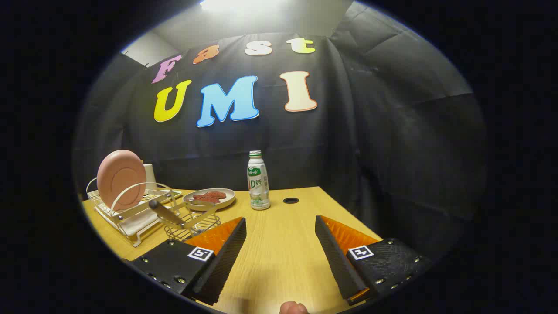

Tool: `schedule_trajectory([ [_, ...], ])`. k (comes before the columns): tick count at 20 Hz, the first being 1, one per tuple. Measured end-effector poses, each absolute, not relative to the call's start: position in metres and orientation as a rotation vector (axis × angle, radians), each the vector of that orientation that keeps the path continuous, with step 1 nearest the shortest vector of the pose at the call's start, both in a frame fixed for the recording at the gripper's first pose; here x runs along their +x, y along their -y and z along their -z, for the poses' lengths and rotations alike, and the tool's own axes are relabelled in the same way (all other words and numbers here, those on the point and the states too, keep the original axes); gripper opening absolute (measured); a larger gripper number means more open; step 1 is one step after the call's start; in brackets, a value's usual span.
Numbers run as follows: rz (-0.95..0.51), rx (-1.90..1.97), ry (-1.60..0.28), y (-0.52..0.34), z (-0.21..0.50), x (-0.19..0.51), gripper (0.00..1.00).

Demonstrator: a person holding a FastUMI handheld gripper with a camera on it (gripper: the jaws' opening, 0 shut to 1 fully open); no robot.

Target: Take the plate from the dish rack, then take the spoon from the basket and place it into the plate.

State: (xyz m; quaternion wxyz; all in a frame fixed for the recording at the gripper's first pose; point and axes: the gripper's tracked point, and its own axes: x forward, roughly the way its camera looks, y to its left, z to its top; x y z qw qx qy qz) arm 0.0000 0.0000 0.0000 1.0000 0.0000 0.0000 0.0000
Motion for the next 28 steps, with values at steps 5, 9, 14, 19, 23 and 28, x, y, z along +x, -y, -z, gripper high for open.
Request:
schedule_trajectory([
  [5,-0.004,0.013,0.026,-0.015,-0.073,-0.025,0.97],
  [9,-0.035,-0.001,0.017,-0.058,-0.120,-0.051,0.96],
  [14,-0.036,0.022,0.045,-0.109,-0.171,-0.069,0.96],
  [19,-0.064,0.025,0.054,-0.157,-0.196,-0.066,0.96],
  [23,-0.091,-0.004,-0.007,-0.195,-0.195,-0.061,0.97],
  [28,-0.137,-0.023,-0.069,-0.250,-0.199,-0.047,0.96],
])
